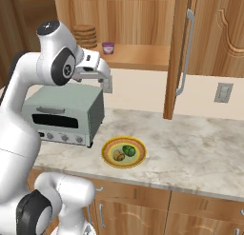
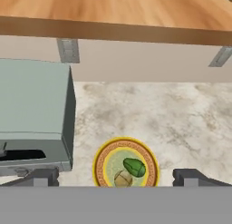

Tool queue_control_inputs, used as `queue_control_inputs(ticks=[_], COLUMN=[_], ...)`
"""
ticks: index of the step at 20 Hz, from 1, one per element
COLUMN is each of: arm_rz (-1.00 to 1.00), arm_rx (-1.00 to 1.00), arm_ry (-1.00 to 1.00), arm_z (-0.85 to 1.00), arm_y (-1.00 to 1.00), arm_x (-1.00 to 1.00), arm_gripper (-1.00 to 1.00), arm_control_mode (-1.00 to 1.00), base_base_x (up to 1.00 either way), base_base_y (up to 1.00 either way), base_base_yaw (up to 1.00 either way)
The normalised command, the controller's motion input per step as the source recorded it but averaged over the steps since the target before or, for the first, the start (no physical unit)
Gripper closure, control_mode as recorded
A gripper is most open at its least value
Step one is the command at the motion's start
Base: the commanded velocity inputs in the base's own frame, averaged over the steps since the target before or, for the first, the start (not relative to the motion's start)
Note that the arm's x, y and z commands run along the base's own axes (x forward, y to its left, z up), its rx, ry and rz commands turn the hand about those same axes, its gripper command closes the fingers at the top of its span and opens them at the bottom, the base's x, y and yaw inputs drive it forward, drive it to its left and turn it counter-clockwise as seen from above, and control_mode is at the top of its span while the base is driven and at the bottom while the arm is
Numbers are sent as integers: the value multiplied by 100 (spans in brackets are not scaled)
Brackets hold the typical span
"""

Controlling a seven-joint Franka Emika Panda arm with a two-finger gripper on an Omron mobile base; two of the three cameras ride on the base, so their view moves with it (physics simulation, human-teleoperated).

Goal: Pick the avocado and bread from the counter and place them on the plate. Then pick the jam from the cabinet and place it next to the plate. Lastly close the cabinet door.

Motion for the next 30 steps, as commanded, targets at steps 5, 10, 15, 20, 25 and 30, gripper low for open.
queue_control_inputs(ticks=[5,10,15,20,25,30], arm_rz=[0,0,0,0,0,0], arm_rx=[0,0,0,1,4,5], arm_ry=[-3,-4,-2,0,0,0], arm_z=[25,20,11,2,0,0], arm_y=[6,9,9,9,4,2], arm_x=[21,25,38,48,55,51], arm_gripper=[-100,-100,-100,-100,-100,-100], arm_control_mode=[-100,-100,-100,-100,-100,-100], base_base_x=[0,0,0,0,0,0], base_base_y=[0,0,0,0,0,0], base_base_yaw=[0,0,0,0,0,0])
